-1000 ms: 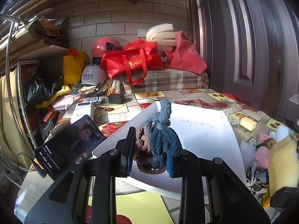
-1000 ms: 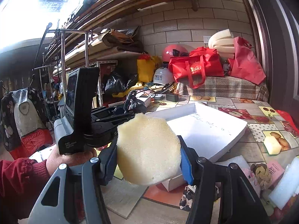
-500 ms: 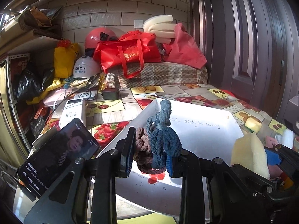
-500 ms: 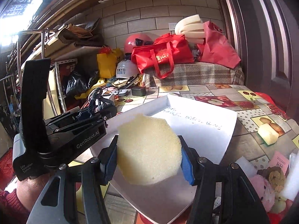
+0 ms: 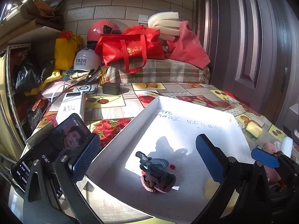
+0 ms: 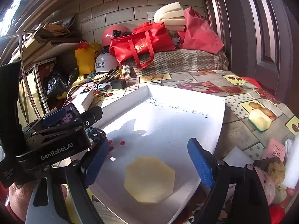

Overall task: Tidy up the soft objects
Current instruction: 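Carry the rope knot and sponge into the white box and open both tools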

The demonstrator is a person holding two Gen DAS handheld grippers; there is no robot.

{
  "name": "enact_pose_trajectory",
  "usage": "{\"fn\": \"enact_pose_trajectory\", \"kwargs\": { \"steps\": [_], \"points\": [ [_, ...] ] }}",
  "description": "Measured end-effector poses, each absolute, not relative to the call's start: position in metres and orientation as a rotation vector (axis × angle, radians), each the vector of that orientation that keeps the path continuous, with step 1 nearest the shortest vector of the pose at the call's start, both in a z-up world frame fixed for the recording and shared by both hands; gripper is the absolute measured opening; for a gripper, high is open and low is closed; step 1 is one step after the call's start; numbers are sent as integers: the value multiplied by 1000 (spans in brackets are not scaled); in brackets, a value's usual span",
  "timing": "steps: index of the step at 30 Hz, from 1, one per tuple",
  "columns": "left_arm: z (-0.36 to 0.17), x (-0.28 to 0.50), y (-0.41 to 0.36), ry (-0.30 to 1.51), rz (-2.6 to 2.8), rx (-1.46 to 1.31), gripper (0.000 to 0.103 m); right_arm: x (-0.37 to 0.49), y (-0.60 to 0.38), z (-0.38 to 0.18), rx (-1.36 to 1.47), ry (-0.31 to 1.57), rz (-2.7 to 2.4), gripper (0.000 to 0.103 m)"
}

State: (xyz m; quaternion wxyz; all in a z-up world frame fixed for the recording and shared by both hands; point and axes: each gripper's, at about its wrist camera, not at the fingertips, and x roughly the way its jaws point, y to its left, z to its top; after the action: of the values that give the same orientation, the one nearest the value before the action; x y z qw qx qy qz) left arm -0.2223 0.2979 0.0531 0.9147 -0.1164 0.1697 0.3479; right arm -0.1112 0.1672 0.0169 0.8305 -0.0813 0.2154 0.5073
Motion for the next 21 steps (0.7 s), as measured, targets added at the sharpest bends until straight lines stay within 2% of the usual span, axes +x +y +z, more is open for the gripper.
{"fn": "enact_pose_trajectory", "kwargs": {
  "steps": [15,21],
  "points": [
    [59,-244,292,240,794,-235,103,-141,149,26,-191,282,1158,87],
    [59,-244,289,237,802,-219,103,-141,151,26,-184,294,1163,87]
  ]
}}
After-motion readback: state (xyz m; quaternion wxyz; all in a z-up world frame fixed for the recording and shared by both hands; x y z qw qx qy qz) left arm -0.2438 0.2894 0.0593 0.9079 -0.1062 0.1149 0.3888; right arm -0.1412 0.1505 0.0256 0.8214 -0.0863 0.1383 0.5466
